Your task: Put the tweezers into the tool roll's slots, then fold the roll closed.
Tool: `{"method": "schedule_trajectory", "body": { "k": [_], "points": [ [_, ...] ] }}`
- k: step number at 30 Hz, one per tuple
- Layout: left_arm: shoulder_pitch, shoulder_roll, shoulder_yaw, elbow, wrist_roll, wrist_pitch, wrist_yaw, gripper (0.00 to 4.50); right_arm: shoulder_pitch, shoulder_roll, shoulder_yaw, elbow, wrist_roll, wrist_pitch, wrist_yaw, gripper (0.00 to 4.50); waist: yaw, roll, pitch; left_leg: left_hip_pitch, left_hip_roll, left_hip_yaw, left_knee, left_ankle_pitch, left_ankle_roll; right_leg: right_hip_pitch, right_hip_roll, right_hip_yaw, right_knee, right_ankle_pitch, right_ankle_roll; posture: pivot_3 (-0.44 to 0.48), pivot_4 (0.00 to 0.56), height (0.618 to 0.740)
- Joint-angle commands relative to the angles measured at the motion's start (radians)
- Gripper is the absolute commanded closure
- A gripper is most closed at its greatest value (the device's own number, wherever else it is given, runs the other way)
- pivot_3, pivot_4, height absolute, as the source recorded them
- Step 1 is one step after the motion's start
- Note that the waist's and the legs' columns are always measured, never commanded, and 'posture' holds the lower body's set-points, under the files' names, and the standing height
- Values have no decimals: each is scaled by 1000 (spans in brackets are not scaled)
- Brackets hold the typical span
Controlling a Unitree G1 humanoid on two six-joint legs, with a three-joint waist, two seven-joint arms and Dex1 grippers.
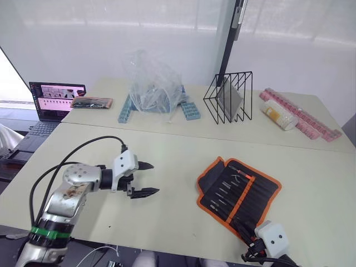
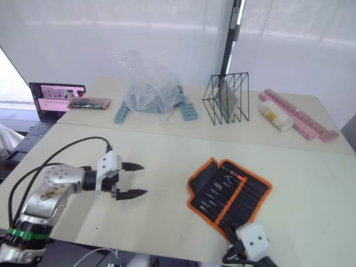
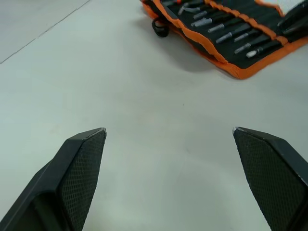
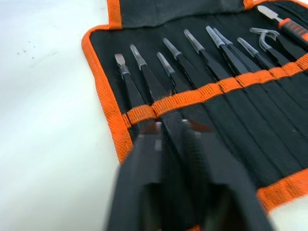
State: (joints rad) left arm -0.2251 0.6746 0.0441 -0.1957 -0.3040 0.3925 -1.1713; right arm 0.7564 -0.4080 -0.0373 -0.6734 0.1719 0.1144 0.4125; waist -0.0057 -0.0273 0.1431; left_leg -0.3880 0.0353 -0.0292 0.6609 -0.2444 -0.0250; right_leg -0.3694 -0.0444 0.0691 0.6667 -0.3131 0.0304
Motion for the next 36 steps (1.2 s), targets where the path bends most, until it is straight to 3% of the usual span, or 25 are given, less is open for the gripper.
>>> {"method": "schedule_trajectory", "body": {
  "k": [1, 7, 8, 19, 26, 36],
  "points": [
    [54, 25, 94, -95, -66, 55, 66, 0, -19, -16, -106, -131, 117, 62, 9, 2252, -4, 1, 0, 0, 0, 0, 0, 0, 0, 0, 0, 0, 0, 0, 0, 0, 150, 720],
    [175, 35, 172, -167, -97, 83, 153, 0, -134, -76, -156, -156, 213, 165, 43, 192, -10, 1, 1, 1, 0, 0, 0, 0, 0, 0, 1, 0, 0, 0, 0, 0, 150, 720],
    [185, 32, 174, -178, -101, 83, 164, 0, -161, -77, -147, -146, 211, 178, 38, 34, -8, 1, 1, 1, 0, 0, 0, 0, 0, 0, 1, 0, 0, 0, -1, 0, 150, 720],
    [271, 29, 166, -287, -142, 98, 249, 0, -304, -62, -17, -108, 146, 250, 9, 34, -10, 2, 2, 0, -1, 1, -1, 0, 0, -1, 1, 0, -1, 0, -1, 0, 150, 720],
    [294, 17, 162, -338, -157, 126, 310, 0, -312, -58, 52, -123, 111, 274, 3, 34, -7, 2, 2, 0, -1, 1, -1, 0, 0, -1, 0, 1, -1, 1, -1, 0, 150, 720],
    [304, -16, 152, -362, -102, 17, 380, 0, -327, -50, 139, -170, 44, 300, -33, 34, -8, 2, 2, 0, -1, 1, -1, 0, 0, -1, 1, 1, -1, 1, -1, 0, 150, 720]
  ]
}}
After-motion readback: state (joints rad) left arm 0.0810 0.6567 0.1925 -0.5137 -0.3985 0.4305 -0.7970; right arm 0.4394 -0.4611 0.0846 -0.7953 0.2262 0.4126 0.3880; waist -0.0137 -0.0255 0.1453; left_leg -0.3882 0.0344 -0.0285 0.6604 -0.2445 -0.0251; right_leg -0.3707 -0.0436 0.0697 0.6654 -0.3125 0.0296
